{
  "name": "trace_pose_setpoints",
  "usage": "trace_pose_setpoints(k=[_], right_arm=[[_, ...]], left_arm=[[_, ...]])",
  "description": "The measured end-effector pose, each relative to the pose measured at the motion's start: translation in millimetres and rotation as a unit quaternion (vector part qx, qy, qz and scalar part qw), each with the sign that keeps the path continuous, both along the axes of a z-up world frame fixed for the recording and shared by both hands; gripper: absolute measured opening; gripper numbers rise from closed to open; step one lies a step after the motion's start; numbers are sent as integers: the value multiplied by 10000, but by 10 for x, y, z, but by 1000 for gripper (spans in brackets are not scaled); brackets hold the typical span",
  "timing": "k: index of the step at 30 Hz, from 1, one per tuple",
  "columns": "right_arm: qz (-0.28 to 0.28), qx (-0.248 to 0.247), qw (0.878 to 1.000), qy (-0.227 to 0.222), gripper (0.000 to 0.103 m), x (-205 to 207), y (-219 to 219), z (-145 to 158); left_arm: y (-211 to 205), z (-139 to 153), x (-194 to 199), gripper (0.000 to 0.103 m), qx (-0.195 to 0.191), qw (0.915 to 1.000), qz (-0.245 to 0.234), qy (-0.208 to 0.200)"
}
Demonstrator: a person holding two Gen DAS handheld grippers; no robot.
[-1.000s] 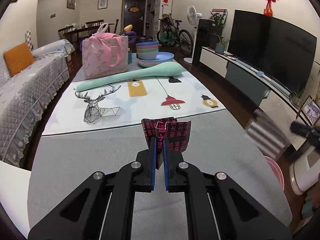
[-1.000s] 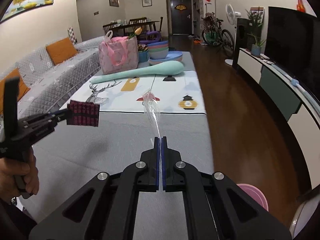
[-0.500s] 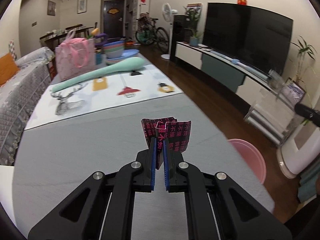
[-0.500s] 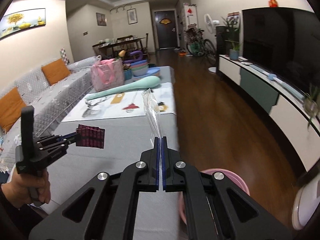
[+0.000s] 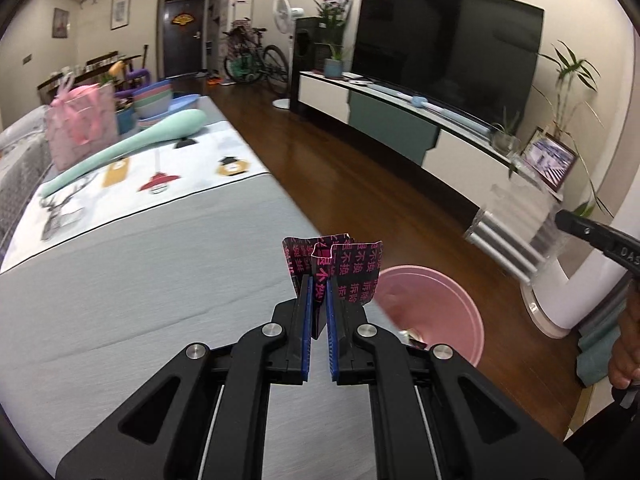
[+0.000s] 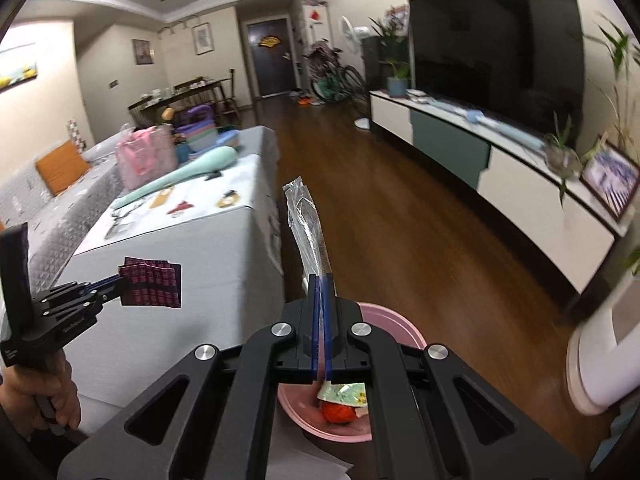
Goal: Collect trash
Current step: 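Carry both items over the pink bucket and open both tools to drop them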
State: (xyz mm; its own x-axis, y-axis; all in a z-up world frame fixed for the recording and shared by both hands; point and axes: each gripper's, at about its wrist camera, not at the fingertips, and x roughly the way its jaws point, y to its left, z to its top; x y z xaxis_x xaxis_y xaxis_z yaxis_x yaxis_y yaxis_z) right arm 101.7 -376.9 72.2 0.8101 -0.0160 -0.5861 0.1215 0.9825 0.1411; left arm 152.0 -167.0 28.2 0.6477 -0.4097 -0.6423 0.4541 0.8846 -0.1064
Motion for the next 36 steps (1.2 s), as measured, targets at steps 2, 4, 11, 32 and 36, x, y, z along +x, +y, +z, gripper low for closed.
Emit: trace_pose_setpoints(k=[2,4,11,32,36], right_arm=[[-126,86,9998,87,2,-5,-132,-85],[-242,126,9995,131,2,-39,-227,-134],[-457,342,9980,268,2,-53,-489,-272],[-457,306,9944,908,2,452,-561,-707],[-459,305,9940,940,2,489,-573,-725]], left_arm=[[-131,-12,-9,7,22,10000,-96,10],[-284,-30,-7,7,54,9998,-212,19],[-780,-166,21,7,190,9980,-589,139],[-1423,-741,224,7,840,9834,-1214,1053],[-1440,-787,263,7,891,9821,-1217,1132]])
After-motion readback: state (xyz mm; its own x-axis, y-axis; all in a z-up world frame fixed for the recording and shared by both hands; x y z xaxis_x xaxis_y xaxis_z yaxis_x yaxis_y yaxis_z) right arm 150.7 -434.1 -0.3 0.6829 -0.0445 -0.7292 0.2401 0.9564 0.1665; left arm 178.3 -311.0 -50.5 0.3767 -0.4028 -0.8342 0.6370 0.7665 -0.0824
